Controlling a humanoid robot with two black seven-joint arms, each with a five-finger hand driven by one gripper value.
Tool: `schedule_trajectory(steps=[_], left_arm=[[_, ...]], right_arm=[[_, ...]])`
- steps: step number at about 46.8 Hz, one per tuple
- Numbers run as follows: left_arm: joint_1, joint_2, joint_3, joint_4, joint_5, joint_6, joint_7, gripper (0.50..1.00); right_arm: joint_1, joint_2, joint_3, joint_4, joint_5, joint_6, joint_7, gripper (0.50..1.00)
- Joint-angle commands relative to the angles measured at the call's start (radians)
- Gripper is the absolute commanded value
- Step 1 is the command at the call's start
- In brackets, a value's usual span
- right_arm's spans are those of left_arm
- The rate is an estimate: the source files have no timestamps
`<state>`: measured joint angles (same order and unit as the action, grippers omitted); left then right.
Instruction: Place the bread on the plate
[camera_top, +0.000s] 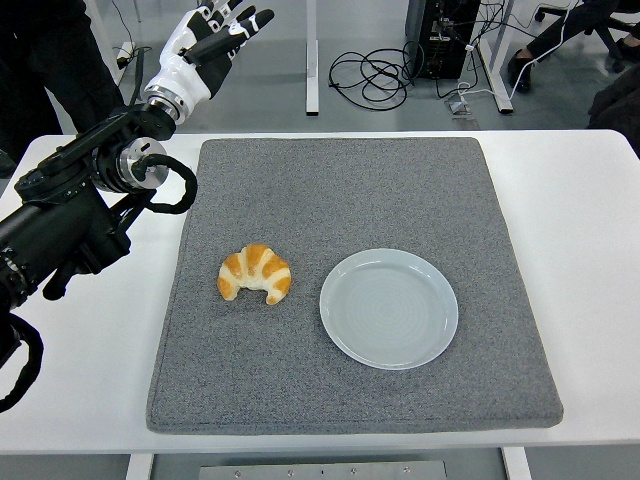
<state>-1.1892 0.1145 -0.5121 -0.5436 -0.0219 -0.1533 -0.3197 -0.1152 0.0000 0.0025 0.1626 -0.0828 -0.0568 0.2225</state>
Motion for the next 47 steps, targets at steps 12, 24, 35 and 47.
schedule_trajectory(steps=[12,24,35,47], left_arm=[[-0.004,0.192,0.176,-0.344,0.002,0.169,0.017,0.978],[-0.067,0.289,0.336,-0.429,0.039,0.163,0.014,0.977],[-0.078,0.399,0.342,-0.631,0.227,0.169,0.017,0.977],[-0.07,0.503,0.426,-0.754,0.546,0.167,0.014,0.978]], right_arm=[[0.0,0.0,0.001,0.0,0.0,0.0,0.0,1.0],[0.0,0.0,-0.001,0.0,0.0,0.0,0.0,1.0],[0.0,0.0,0.001,0.0,0.0,0.0,0.0,1.0],[0.0,0.0,0.001,0.0,0.0,0.0,0.0,1.0]])
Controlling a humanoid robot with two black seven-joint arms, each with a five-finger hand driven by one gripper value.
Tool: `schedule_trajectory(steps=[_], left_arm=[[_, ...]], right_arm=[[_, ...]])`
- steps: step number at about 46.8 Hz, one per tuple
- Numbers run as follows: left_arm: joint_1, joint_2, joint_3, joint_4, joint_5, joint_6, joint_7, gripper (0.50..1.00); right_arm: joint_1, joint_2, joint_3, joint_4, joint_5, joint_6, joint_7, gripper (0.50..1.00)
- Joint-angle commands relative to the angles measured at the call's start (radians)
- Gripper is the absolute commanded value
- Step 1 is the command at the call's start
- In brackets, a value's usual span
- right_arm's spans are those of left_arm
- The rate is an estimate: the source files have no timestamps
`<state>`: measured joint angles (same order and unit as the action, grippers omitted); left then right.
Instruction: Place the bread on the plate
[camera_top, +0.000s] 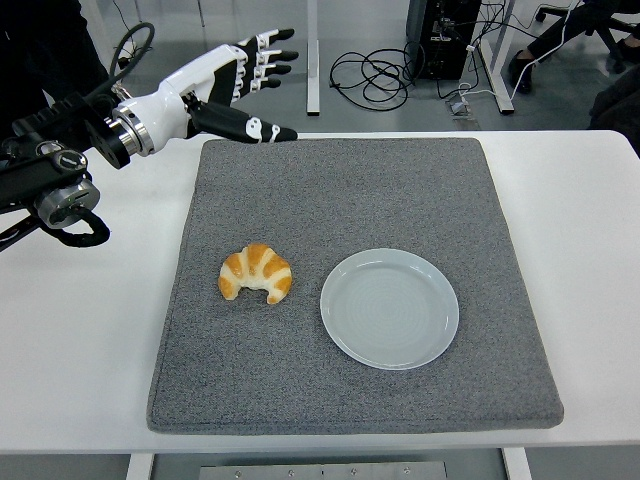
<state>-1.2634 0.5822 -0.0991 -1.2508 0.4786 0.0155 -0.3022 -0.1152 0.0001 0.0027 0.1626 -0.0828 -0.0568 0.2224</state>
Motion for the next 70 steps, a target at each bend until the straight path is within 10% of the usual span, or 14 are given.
schedule_trajectory(steps=[1,21,48,70], left_arm=[[0.005,0.054,0.019,-0.065,0.066,0.0,-0.002,0.978],[0.105,0.209,0.036,-0.191,0.534,0.075,-0.011,0.978],[0.186,0.174,0.036,-0.196,0.607,0.08,0.009,0.974],[0.265,0.127,0.036,-0.134,0.931,0.215,0.041,0.974]], right_arm=[[0.0,0.0,-0.001,0.0,0.0,0.0,0.0,1.0],[0.0,0.0,-0.001,0.0,0.0,0.0,0.0,1.0],[0.0,0.0,-0.001,0.0,0.0,0.0,0.0,1.0],[0.0,0.0,-0.001,0.0,0.0,0.0,0.0,1.0]])
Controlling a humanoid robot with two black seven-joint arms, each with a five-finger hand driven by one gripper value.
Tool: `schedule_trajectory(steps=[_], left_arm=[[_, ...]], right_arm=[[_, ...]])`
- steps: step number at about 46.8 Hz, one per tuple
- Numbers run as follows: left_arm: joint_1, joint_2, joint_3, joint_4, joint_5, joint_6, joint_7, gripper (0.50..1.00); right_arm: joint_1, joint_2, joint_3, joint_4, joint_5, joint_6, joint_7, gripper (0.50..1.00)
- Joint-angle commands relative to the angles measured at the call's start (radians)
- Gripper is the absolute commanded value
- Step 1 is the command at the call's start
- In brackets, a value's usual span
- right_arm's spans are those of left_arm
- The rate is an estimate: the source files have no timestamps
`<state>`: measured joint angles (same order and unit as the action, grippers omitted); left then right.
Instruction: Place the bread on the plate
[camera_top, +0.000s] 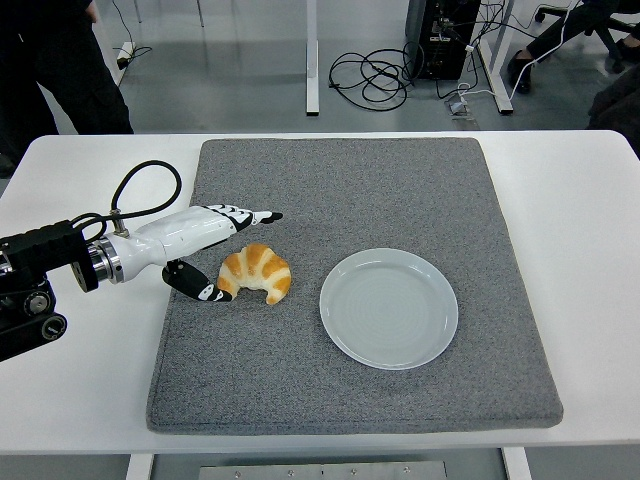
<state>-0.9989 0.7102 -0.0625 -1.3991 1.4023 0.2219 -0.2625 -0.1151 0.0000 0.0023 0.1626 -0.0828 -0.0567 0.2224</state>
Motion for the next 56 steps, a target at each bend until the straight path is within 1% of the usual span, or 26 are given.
schedule_trajectory(steps=[1,6,10,14,19,25,33,46,49,56], left_arm=[[0.0,-0.005,0.0,0.02,0.007,0.011,0.002,0.974],[0.003,-0.038,0.0,0.057,0.01,0.028,0.0,0.972],[0.01,-0.054,0.0,0.075,0.009,0.059,0.0,0.971],[0.025,-0.086,0.0,0.1,0.009,0.086,-0.001,0.971],[0.036,-0.123,0.001,0.104,0.009,0.09,-0.001,0.971],[0.056,-0.124,0.0,0.108,0.009,0.091,-0.001,0.971],[0.056,-0.143,0.0,0.118,0.009,0.093,-0.001,0.971],[0.057,-0.155,0.0,0.15,0.01,0.111,-0.001,0.969],[0.057,-0.167,0.001,0.157,0.012,0.123,-0.001,0.968],[0.063,-0.178,0.001,0.16,0.03,0.128,-0.001,0.968]], right_arm=[[0.0,0.0,-0.001,0.0,0.0,0.0,0.0,1.0],[0.0,0.0,0.001,0.0,0.0,0.0,0.0,1.0],[0.0,0.0,-0.001,0.0,0.0,0.0,0.0,1.0],[0.0,0.0,0.001,0.0,0.0,0.0,0.0,1.0],[0.0,0.0,-0.001,0.0,0.0,0.0,0.0,1.0],[0.0,0.0,0.001,0.0,0.0,0.0,0.0,1.0],[0.0,0.0,-0.001,0.0,0.0,0.0,0.0,1.0],[0.0,0.0,-0.001,0.0,0.0,0.0,0.0,1.0],[0.0,0.0,0.001,0.0,0.0,0.0,0.0,1.0],[0.0,0.0,0.001,0.0,0.0,0.0,0.0,1.0]])
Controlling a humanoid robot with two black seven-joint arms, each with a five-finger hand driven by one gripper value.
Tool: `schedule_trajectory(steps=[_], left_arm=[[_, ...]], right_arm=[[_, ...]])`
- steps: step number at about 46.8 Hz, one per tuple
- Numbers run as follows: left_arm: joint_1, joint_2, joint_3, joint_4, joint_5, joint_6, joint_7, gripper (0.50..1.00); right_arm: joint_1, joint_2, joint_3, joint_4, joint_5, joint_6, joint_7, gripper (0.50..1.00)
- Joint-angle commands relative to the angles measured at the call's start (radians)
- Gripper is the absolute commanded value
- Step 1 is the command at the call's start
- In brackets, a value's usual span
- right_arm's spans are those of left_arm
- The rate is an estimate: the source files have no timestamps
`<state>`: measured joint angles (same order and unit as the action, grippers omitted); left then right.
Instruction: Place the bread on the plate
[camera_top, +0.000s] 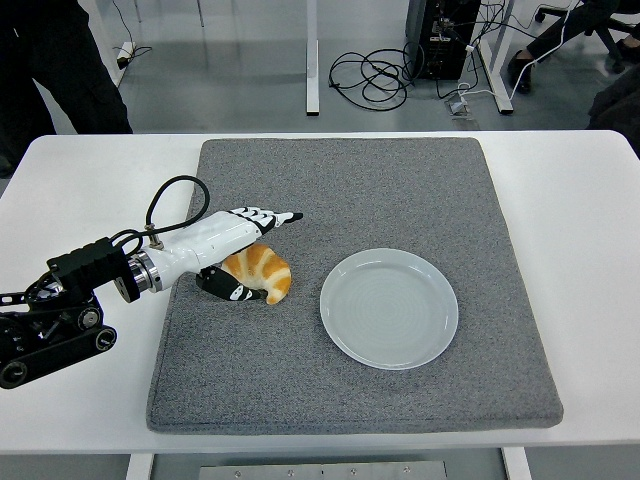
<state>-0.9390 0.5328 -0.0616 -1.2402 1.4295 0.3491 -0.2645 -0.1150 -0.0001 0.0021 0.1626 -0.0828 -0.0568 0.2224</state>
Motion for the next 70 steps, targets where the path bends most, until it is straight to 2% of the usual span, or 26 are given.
schedule_trajectory(steps=[1,26,31,46,51,56,59,61,63,68,70], left_arm=[[0.003,-0.002,0.0,0.002,0.005,0.001,-0.001,0.966],[0.009,-0.004,-0.001,0.025,0.003,0.004,-0.001,0.961],[0.009,-0.011,0.0,0.051,0.003,0.028,-0.002,0.958],[0.016,-0.027,0.002,0.059,0.008,0.03,-0.01,0.958],[0.031,-0.033,0.0,0.061,0.008,0.03,-0.01,0.886],[0.032,-0.033,0.002,0.061,0.008,0.03,-0.01,0.868],[0.034,-0.033,0.0,0.061,0.006,0.03,-0.01,0.806],[0.032,-0.033,0.0,0.061,0.006,0.028,-0.01,0.79],[0.032,-0.033,0.0,0.059,0.006,0.028,-0.01,0.735],[0.032,-0.033,0.0,0.061,0.005,0.028,-0.009,0.519],[0.034,-0.033,0.0,0.061,0.005,0.025,-0.009,0.5]], right_arm=[[0.0,0.0,-0.001,0.0,0.0,0.0,0.0,1.0],[0.0,0.0,0.001,0.0,0.0,0.0,0.0,1.0],[0.0,0.0,0.001,0.0,0.0,0.0,0.0,1.0],[0.0,0.0,-0.001,0.0,0.0,0.0,0.0,1.0],[0.0,0.0,-0.001,0.0,0.0,0.0,0.0,1.0],[0.0,0.0,-0.001,0.0,0.0,0.0,0.0,1.0],[0.0,0.0,0.001,0.0,0.0,0.0,0.0,1.0],[0.0,0.0,0.001,0.0,0.0,0.0,0.0,1.0],[0.0,0.0,0.001,0.0,0.0,0.0,0.0,1.0],[0.0,0.0,-0.001,0.0,0.0,0.0,0.0,1.0],[0.0,0.0,0.001,0.0,0.0,0.0,0.0,1.0]])
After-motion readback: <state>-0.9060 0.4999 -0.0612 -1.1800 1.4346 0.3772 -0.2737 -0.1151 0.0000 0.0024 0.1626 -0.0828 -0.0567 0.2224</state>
